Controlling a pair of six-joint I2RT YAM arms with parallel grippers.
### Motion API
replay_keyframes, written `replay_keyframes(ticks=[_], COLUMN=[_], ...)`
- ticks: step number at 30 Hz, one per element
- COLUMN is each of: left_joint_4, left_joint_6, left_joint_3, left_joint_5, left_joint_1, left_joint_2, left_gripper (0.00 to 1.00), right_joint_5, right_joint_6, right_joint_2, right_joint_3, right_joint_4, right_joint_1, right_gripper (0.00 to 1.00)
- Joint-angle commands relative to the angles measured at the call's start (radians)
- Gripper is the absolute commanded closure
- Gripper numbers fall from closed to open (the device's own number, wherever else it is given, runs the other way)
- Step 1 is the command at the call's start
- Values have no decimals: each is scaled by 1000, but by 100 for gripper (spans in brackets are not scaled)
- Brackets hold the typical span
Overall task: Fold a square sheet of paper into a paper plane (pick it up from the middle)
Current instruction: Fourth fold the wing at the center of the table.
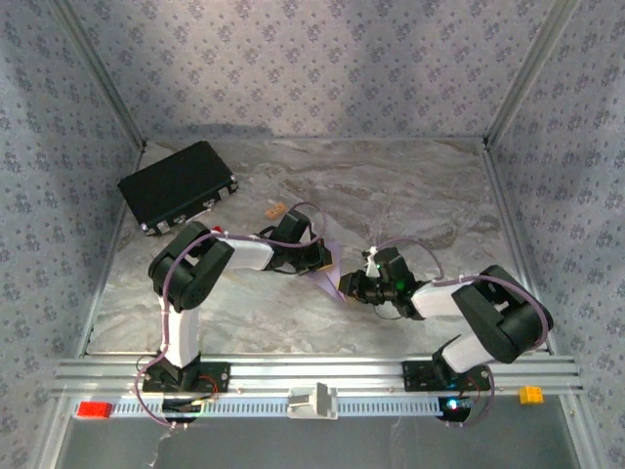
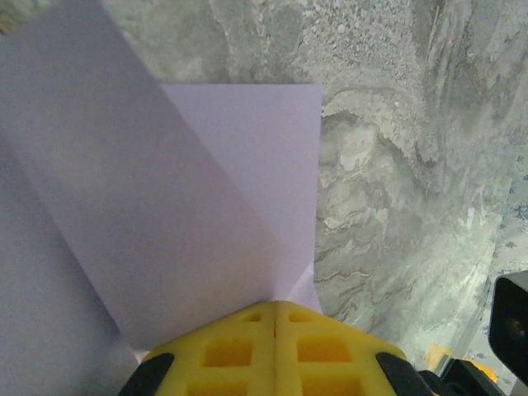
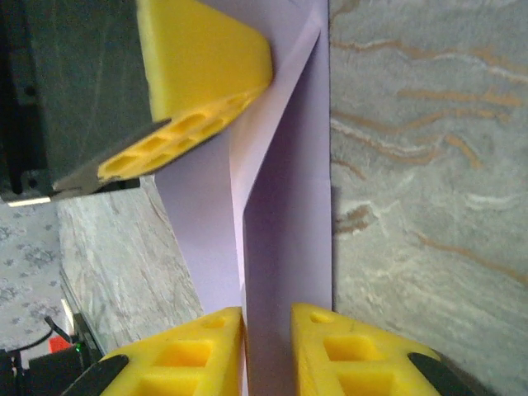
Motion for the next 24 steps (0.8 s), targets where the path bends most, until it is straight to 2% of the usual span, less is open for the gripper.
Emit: replay_keyframes(ticks=[1, 6, 14, 24], left_joint_4=[-43, -40, -17, 4], left_joint_6=[20, 16, -2, -18], left_joint_3=[1, -5, -39, -58], left_joint_5=[-18, -22, -50, -56], left_joint_1=[1, 3, 13, 20], left_joint_2=[15, 12, -8, -14], left_gripper=[97, 97, 97, 97], right_joint_5=[1, 4, -4, -21], right_joint_6=[-60, -68, -21, -24], right_joint_2=[-11, 20, 28, -18], right_joint_3=[15, 24, -23, -25], right_joint_4=[-147, -190, -146, -195], right_joint_1=[13, 18, 23, 29], right_gripper=[78, 86, 90, 85])
